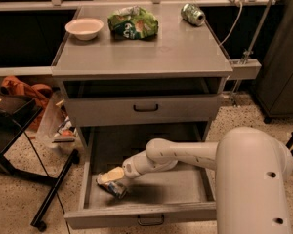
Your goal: Place redbull can into middle drawer
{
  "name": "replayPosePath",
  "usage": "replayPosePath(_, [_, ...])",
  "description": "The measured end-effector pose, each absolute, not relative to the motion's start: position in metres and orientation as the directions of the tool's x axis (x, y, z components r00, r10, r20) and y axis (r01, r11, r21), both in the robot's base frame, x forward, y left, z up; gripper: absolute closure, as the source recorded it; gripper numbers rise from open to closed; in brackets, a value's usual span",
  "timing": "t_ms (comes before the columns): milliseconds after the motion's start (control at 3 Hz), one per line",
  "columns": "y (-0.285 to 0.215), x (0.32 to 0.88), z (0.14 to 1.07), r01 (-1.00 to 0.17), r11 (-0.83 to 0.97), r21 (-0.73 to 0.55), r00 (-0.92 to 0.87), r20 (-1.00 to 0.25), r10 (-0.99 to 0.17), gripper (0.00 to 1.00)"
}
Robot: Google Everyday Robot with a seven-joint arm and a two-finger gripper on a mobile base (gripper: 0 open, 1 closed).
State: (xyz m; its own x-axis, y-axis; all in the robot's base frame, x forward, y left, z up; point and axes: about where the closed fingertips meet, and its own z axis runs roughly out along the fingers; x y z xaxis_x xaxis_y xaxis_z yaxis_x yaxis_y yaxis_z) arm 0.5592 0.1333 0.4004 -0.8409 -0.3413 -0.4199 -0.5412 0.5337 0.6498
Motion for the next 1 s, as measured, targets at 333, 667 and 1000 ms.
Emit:
replayPosePath(333, [0.134,0.557,0.403,-0.551,0.510,0.660,-0.834,-0.430,-0.346,0.00])
replayPosePath(667, [0.114,0.552,0.434,-0.545,0.522,0.656,-0.838,-0.443,-0.319,0.00])
replayPosePath(1000, [0.085,0.538,0.488,-0.568,0.551,0.612,-0.818,-0.497,-0.290,0.00])
